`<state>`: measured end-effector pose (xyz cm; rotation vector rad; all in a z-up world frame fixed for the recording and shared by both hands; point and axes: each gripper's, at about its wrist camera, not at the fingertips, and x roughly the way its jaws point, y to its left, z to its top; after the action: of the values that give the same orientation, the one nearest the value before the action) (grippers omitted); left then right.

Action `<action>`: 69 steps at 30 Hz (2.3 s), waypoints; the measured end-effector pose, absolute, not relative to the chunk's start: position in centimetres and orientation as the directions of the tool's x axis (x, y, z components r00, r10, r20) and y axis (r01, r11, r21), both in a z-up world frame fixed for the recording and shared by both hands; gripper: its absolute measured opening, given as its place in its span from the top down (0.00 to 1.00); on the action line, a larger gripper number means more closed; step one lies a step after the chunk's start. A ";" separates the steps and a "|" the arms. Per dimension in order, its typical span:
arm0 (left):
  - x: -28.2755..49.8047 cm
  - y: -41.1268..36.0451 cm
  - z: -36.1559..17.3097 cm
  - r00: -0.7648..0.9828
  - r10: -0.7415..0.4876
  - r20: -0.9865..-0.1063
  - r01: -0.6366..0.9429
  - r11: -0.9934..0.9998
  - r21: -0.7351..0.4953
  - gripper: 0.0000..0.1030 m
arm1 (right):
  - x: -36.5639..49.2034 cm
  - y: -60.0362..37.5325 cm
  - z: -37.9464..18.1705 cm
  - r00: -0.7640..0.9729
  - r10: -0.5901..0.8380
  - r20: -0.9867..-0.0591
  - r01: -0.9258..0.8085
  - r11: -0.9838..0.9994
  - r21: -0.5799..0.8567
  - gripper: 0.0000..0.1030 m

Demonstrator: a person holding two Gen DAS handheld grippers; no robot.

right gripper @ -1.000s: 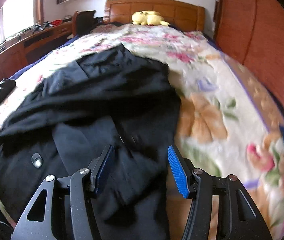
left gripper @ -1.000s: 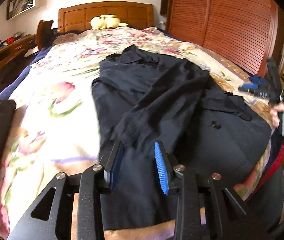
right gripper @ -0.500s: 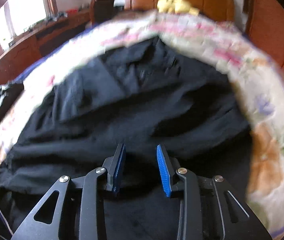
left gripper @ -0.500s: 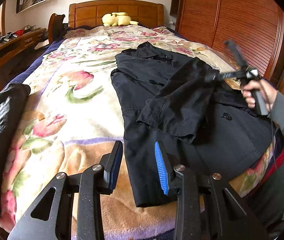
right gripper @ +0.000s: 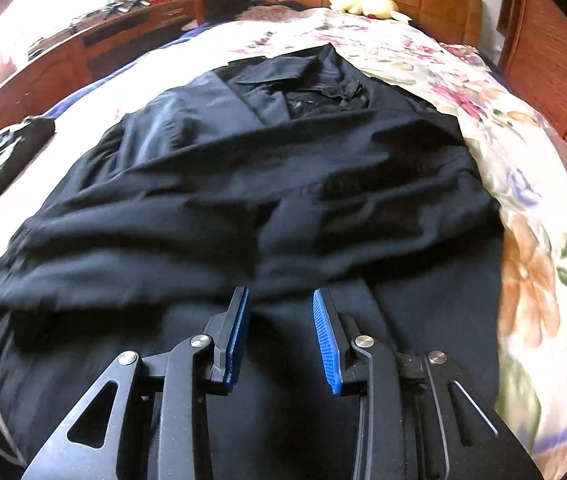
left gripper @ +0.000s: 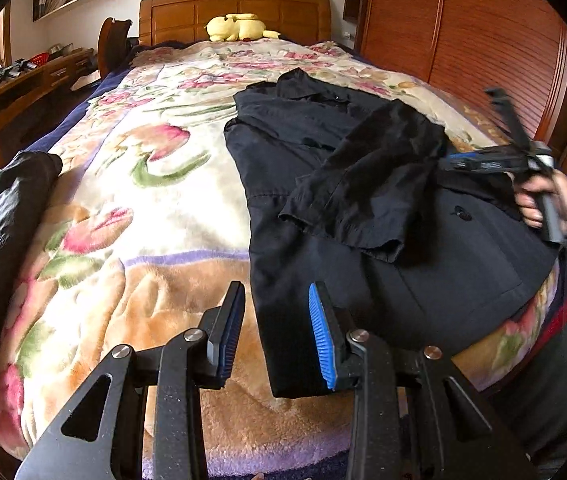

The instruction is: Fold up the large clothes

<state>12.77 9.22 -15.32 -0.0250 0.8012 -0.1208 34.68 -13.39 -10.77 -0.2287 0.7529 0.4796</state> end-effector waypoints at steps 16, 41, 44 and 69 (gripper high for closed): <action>12.6 9.5 -18.0 0.657 -0.097 -0.748 0.071 0.995 -0.067 0.67 | 26.9 -16.4 -13.6 0.673 0.334 -0.660 -0.502 0.862 -0.075 0.43; 10.5 9.3 -17.1 0.669 -0.105 -0.735 0.050 0.994 -0.096 0.67 | 17.1 -25.6 -12.5 0.660 0.253 -0.707 -0.380 0.925 -0.023 0.42; 10.2 9.0 -16.8 0.661 -0.108 -0.742 0.059 0.994 -0.093 0.67 | 16.4 -26.1 -12.3 0.668 0.248 -0.701 -0.361 0.933 -0.014 0.42; 10.0 8.7 -16.9 0.654 -0.180 -0.735 0.102 0.983 -0.150 0.93 | 17.1 -26.1 -13.9 0.666 0.245 -0.705 -0.339 0.941 0.006 0.57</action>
<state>10.04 8.67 -16.86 -0.0986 0.8434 -0.1600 17.13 -26.06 -13.91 -0.1293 0.7751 0.3306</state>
